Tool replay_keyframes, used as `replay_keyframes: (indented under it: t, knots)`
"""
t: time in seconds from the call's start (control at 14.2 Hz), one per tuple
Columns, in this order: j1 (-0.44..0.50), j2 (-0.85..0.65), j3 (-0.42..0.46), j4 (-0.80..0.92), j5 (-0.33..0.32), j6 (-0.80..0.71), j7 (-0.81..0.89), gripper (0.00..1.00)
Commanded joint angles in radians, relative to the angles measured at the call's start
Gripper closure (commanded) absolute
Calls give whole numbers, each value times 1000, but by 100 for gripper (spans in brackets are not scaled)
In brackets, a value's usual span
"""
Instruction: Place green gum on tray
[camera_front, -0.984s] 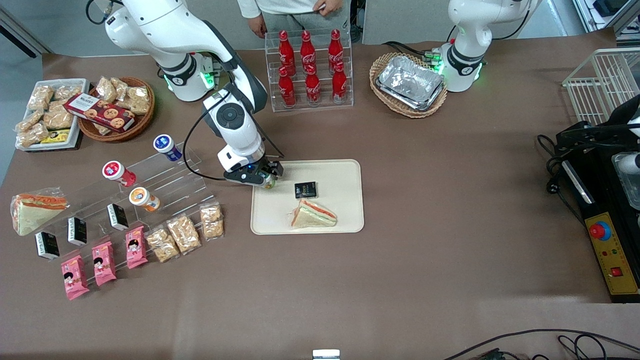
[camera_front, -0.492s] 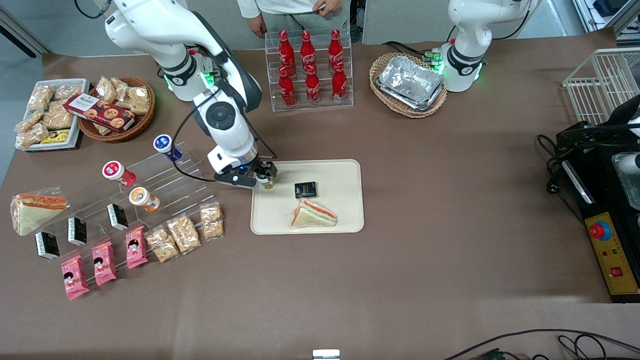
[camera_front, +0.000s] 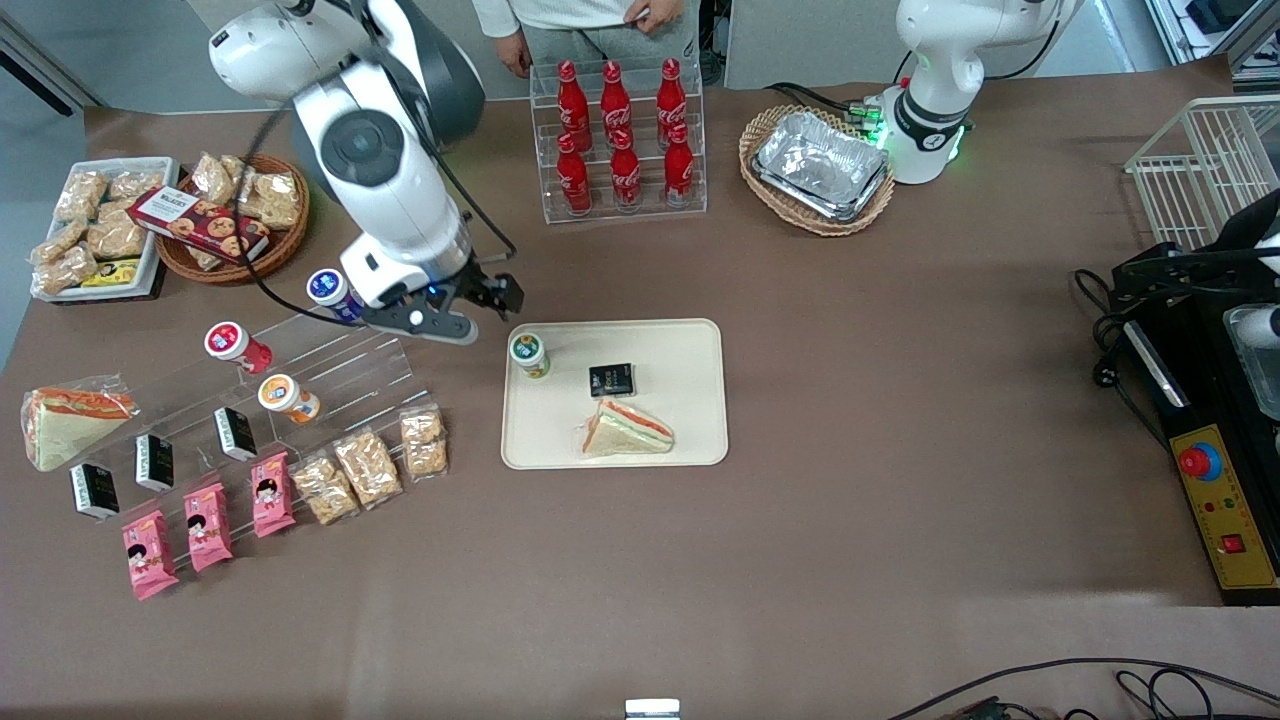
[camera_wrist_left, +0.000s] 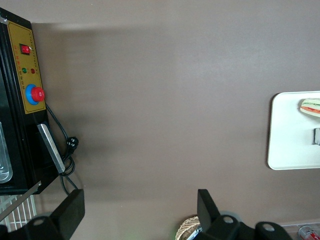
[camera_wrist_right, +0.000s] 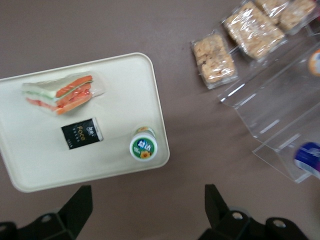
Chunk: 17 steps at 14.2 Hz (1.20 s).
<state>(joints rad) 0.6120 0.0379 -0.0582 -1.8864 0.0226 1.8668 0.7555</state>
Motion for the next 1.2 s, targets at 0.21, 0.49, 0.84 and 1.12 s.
replay_keyframes:
  t: [0.21, 0.49, 0.84, 1.12]
  knots:
    - [-128, -28, 17, 274, 2, -278, -190, 0]
    - [-312, -87, 12, 273, -6, -275, -564, 0]
    - [-520, -75, 6, 276, -4, -267, -865, 0]
    - [-518, -52, -64, 305, 0, -268, -872, 0]
